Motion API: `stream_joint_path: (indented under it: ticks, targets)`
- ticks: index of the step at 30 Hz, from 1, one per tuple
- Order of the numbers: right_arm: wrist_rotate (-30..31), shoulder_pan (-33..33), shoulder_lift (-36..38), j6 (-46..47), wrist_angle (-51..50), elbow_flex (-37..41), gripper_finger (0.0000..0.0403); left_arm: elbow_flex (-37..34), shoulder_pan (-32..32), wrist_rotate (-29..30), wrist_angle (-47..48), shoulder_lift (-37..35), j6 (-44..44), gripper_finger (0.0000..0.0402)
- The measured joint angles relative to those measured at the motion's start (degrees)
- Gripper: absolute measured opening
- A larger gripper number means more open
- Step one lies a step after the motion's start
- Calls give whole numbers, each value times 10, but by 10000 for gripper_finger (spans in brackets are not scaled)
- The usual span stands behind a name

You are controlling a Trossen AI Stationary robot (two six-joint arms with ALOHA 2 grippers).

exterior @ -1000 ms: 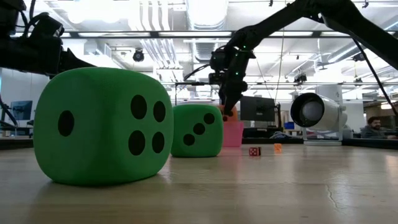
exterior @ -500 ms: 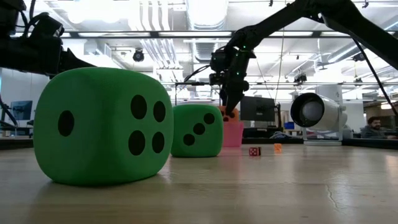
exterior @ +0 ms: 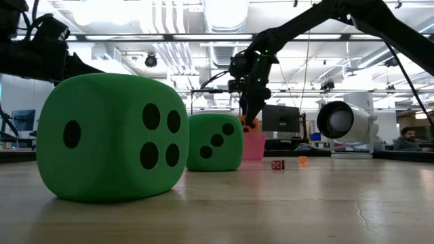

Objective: Pick & Place Dice
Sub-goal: Put the large orange dice into the pink bin

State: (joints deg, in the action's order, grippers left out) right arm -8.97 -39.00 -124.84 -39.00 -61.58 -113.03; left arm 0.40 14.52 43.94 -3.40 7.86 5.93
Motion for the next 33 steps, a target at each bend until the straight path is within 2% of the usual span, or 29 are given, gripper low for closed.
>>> stream_joint_path:
  ticks: [8,17,26,30,33]
  targets:
    - [0,0,0,0,4,0,397,4,0,0,-32,0,1,15]
    - [0,0,1,0,10,0,397,58,0,-15,-40,30,35,15]
    - [0,0,1,0,13,0,397,140,-32,3,-41,170,35,15]
    - [0,0,1,0,24,0,397,177,-87,28,-41,250,9,15]
    - [0,0,1,-2,31,0,397,205,-144,21,-41,302,-18,13]
